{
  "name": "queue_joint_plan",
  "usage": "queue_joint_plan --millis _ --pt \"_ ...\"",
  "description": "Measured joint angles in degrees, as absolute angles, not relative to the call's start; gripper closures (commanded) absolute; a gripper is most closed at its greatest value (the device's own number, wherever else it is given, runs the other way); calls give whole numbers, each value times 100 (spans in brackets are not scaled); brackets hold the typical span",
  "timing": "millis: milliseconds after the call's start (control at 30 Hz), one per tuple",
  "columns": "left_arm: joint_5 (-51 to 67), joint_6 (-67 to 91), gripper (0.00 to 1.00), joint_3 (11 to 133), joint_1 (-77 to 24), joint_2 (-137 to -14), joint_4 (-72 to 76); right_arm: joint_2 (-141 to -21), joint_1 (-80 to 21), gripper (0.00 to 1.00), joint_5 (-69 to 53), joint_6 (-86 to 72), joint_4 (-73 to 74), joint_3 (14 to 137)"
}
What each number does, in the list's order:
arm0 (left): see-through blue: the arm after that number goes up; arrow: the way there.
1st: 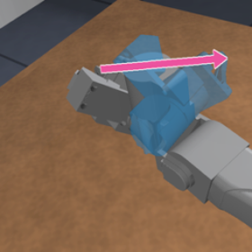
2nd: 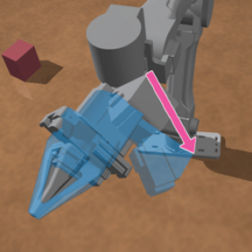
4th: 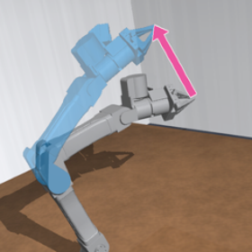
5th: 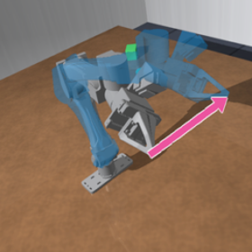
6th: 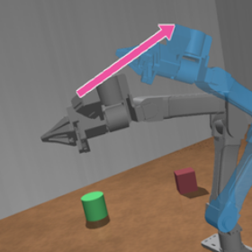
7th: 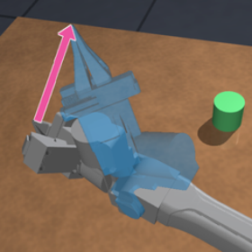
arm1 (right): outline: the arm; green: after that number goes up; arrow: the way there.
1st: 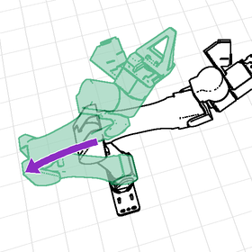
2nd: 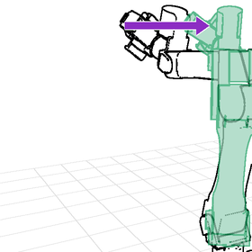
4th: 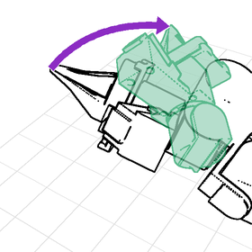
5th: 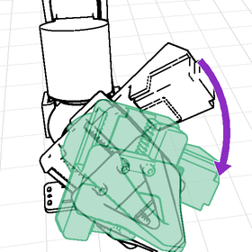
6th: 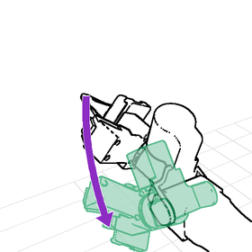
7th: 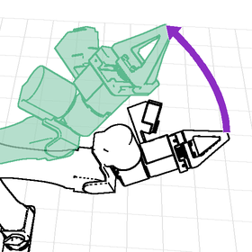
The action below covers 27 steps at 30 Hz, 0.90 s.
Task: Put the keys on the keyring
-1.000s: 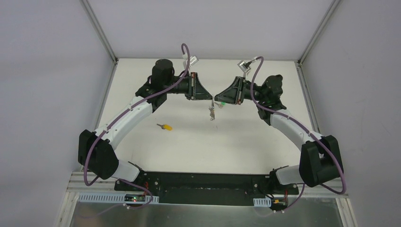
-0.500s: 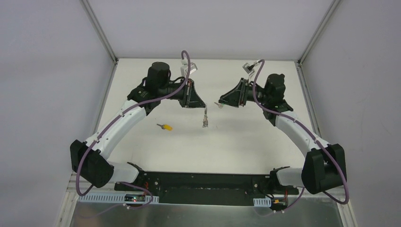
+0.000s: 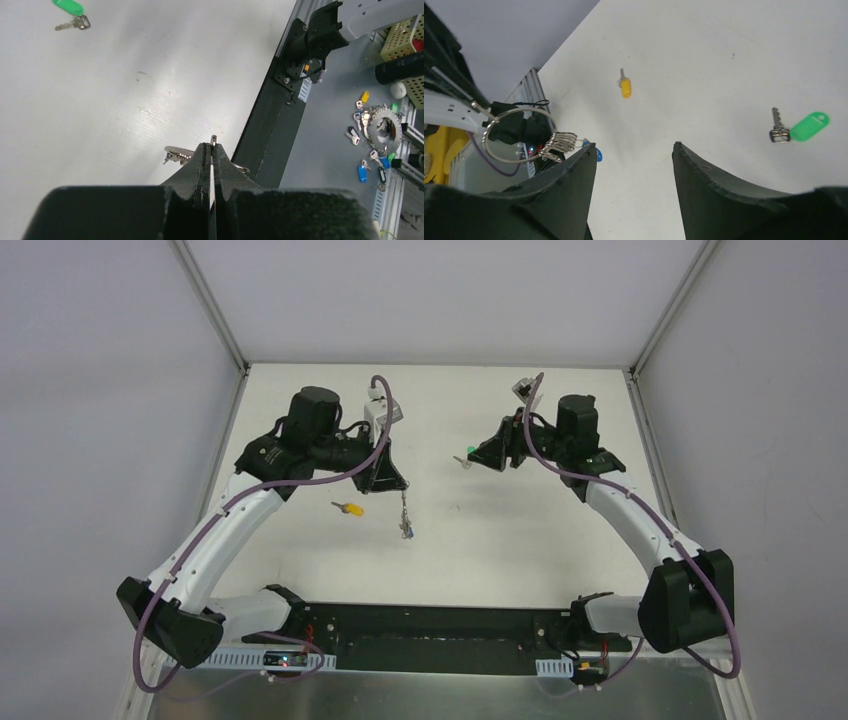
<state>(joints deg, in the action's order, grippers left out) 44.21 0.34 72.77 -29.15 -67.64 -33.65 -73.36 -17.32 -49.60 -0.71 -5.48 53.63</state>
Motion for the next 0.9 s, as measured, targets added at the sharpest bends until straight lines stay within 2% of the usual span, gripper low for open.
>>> queue_joint_plan --millis 267,500,900 --pt "4222 -423 100 7277 -2915 -6440 -3938 -8224 -1896 41 -3599 384 -23 6055" --pt "4163 -528 100 7277 -2915 -6427 -4110 -9452 -2773 45 -2154 851 449 6580" --pt "4193 -469 100 7244 -2915 -6416 -4108 -10637 -2934 52 -1286 928 878 7502"
